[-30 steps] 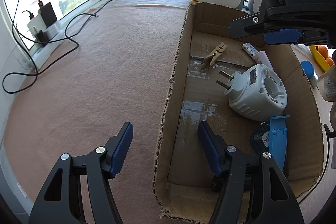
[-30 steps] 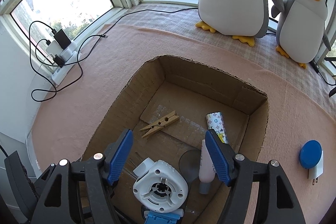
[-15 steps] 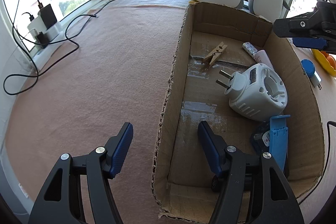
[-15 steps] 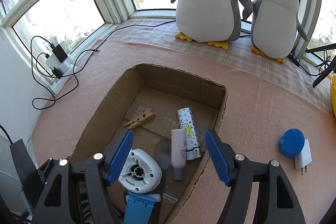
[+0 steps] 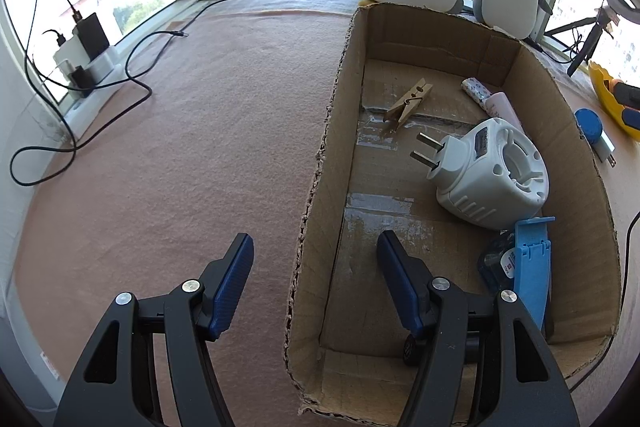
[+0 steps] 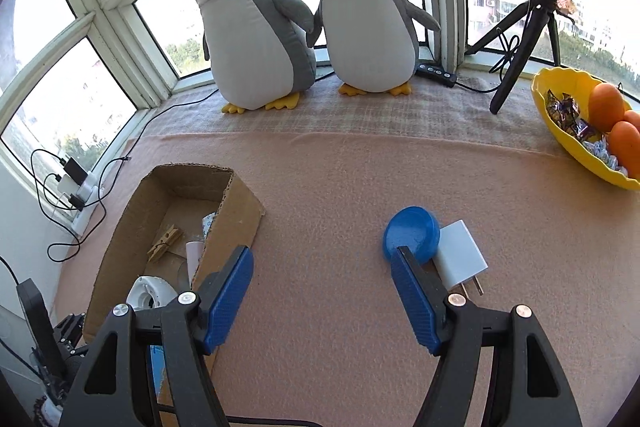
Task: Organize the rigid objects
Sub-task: 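Move the right gripper to the blue round lid and close on it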
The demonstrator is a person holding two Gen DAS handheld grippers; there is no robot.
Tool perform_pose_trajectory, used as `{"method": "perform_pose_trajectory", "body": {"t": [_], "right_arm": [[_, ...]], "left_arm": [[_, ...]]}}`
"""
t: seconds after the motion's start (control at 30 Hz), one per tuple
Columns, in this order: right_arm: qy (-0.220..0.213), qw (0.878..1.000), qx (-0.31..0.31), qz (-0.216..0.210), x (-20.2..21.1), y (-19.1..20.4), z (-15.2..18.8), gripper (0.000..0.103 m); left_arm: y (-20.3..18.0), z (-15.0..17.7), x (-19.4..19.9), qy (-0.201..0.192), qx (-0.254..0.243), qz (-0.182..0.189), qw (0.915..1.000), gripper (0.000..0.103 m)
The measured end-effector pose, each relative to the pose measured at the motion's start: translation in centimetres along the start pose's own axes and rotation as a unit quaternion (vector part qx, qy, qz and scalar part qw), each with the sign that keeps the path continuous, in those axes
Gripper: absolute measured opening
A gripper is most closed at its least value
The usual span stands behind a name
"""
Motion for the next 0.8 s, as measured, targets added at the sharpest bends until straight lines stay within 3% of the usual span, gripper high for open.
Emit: {"method": "perform_pose_trajectory", "body": {"t": [0.27, 0.8], "right_arm": [[0.011, 1.000, -0.022, 0.007, -2.2, -3.6, -1.2, 0.068], [0.054, 0.998, -0.003, 0.008, -5.8, -3.0, -2.0, 0.068]], "left_arm": [[-0.1, 0.0, 0.1, 0.001, 0.003, -0.004, 1.0000, 0.065], [-0.1, 0.0, 0.1, 0.001, 0.005, -0.004, 1.0000, 0.065]]}}
Point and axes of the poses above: each gripper's, at about its wrist camera, not at the fingertips, and x roughly against the way its jaws point, y to its left, z to its underside, the point moved 3 cm from there along -x, roughly the way its jaws point, and after that the axes turned 7 degrees about z, right-handed, at the moved point
